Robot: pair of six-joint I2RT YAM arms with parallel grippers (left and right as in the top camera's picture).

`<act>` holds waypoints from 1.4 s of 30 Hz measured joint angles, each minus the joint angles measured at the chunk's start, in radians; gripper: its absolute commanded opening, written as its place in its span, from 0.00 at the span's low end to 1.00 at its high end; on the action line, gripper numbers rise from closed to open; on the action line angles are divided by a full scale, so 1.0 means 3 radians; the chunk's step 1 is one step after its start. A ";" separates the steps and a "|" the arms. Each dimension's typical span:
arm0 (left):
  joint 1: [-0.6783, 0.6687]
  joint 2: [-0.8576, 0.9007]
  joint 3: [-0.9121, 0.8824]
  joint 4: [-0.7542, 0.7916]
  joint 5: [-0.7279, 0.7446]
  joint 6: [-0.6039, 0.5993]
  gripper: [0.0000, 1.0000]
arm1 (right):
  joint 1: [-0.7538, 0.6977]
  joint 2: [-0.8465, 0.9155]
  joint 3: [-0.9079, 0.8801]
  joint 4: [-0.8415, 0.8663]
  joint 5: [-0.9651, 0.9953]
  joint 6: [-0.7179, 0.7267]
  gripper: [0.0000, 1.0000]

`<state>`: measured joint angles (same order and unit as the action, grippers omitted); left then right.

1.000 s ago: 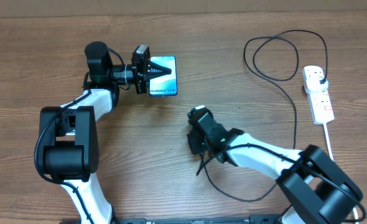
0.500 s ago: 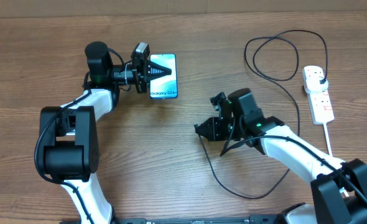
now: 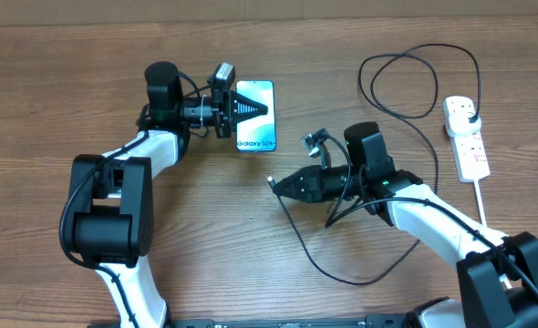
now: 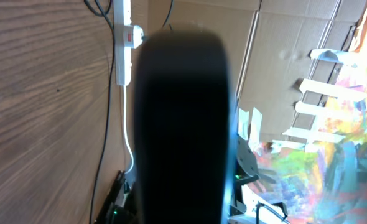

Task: Plug charger to phone and switch on socket
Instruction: 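Carry the plug with the right gripper toward the phone's bottom port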

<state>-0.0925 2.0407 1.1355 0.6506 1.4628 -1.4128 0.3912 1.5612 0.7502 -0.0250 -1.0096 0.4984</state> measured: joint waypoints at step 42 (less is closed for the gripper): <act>-0.0268 0.0000 0.0000 -0.0001 -0.0532 0.0005 0.04 | -0.0301 0.0000 -0.0001 0.0580 -0.0591 0.0559 0.04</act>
<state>-0.1730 2.0407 1.1355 0.6502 1.3033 -1.4113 0.3008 1.5612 0.7498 0.1490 -1.1870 0.6662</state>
